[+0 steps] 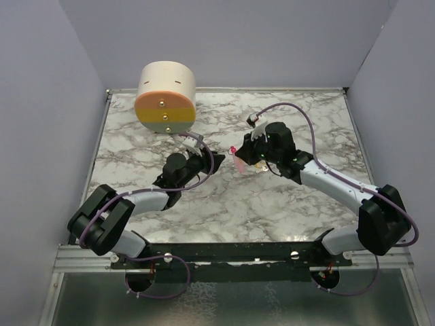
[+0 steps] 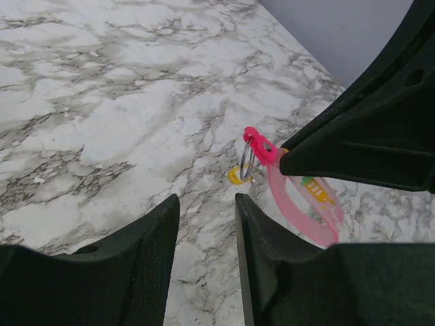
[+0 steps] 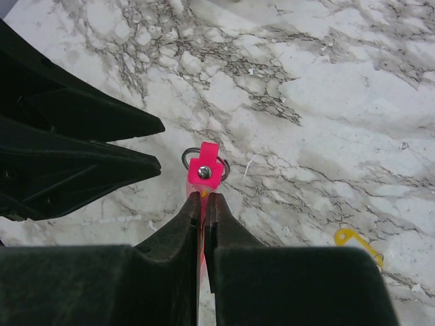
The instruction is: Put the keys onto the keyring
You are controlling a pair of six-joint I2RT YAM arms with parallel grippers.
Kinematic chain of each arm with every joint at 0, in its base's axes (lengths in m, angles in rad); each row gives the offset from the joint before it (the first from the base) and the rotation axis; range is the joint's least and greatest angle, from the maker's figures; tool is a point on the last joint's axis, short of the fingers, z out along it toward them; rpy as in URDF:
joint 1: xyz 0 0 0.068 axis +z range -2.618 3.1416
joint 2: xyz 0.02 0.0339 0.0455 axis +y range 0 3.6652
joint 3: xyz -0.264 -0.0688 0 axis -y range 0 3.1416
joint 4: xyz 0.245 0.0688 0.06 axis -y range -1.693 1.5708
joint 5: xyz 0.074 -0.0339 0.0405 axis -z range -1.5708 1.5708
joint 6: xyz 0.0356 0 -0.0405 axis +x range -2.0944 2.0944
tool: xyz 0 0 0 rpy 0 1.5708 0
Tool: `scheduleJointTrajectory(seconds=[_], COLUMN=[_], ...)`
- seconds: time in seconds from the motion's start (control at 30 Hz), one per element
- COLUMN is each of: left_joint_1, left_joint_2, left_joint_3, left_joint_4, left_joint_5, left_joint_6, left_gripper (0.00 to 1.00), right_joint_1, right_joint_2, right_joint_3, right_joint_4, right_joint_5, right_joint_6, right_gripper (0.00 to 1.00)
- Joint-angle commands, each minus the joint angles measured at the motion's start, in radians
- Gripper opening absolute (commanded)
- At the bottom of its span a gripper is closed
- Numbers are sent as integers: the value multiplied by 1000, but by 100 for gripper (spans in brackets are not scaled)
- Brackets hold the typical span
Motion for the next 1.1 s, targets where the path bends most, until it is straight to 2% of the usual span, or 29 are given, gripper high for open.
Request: scheduleJointTrajectory(seconds=[0.0, 0.53, 0.9, 1.07], left_joint_1=[5, 5, 5, 5], left_joint_2=[36, 81, 180, 209], left_joint_3=[52, 72, 106, 92], left_joint_4=[85, 109, 220, 297], left_joint_5=[141, 257, 259, 212], left_joint_6=[-42, -166, -285, -355], left_gripper=[41, 47, 48, 49], right_joint_1=[3, 2, 2, 2], right_joint_2=[-31, -2, -2, 3], right_joint_3=[37, 47, 28, 14], right_joint_4=[-28, -43, -36, -28], right_joint_5=[-33, -22, -45, -46], right_joint_6=[-20, -17, -30, -29], right_gripper=[1, 1, 1, 1])
